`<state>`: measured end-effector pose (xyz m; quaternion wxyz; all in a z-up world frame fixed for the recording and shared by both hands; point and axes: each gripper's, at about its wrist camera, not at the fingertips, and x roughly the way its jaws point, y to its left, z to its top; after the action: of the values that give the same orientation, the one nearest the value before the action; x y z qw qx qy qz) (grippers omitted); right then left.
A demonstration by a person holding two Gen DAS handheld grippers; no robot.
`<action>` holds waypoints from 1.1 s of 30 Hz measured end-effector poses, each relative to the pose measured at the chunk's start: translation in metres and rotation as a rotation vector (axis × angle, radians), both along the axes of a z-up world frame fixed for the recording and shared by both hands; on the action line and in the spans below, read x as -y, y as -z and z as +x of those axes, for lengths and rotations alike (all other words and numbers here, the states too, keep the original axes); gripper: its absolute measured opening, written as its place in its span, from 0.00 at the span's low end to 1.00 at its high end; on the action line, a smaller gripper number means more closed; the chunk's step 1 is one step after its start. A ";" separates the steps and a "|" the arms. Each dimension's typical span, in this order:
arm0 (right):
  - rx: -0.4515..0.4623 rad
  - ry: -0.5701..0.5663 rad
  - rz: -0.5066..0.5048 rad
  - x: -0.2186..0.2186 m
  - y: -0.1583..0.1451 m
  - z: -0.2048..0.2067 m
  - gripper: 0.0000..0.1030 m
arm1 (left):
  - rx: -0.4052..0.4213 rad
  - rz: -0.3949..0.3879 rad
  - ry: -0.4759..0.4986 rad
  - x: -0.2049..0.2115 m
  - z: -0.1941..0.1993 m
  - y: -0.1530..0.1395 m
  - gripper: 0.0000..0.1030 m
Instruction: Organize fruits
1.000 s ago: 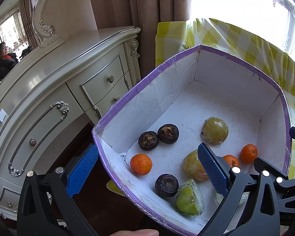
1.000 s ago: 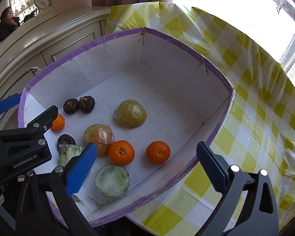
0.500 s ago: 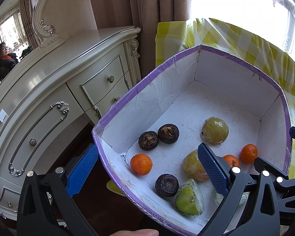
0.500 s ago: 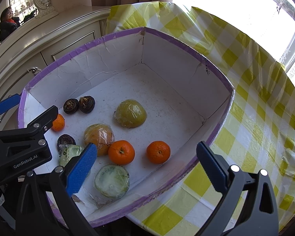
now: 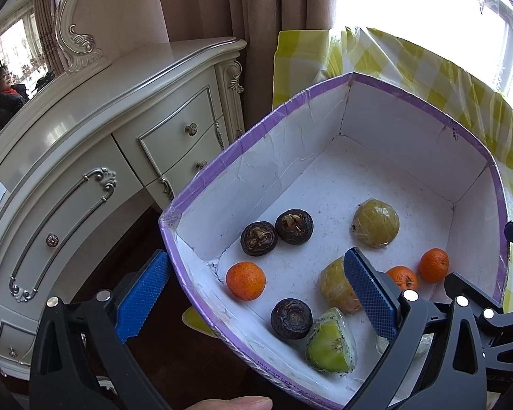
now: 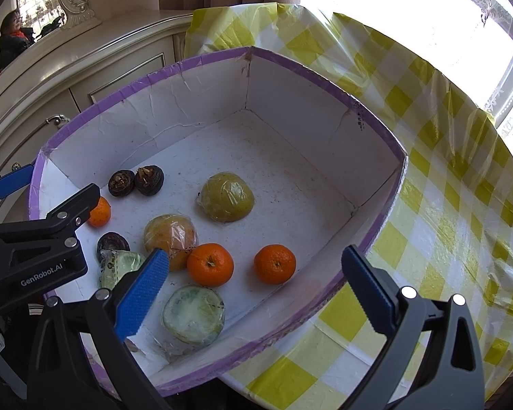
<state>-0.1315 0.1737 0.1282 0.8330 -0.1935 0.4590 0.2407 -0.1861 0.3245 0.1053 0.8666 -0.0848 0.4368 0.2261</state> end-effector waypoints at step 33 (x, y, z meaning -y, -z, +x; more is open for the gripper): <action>-0.004 -0.046 0.020 -0.007 0.007 -0.004 0.98 | -0.092 0.104 -0.072 0.008 0.009 0.001 0.96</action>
<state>-0.1358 0.1804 0.1211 0.8283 -0.1955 0.4535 0.2648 -0.1772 0.3168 0.1048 0.8402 -0.0449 0.4603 0.2832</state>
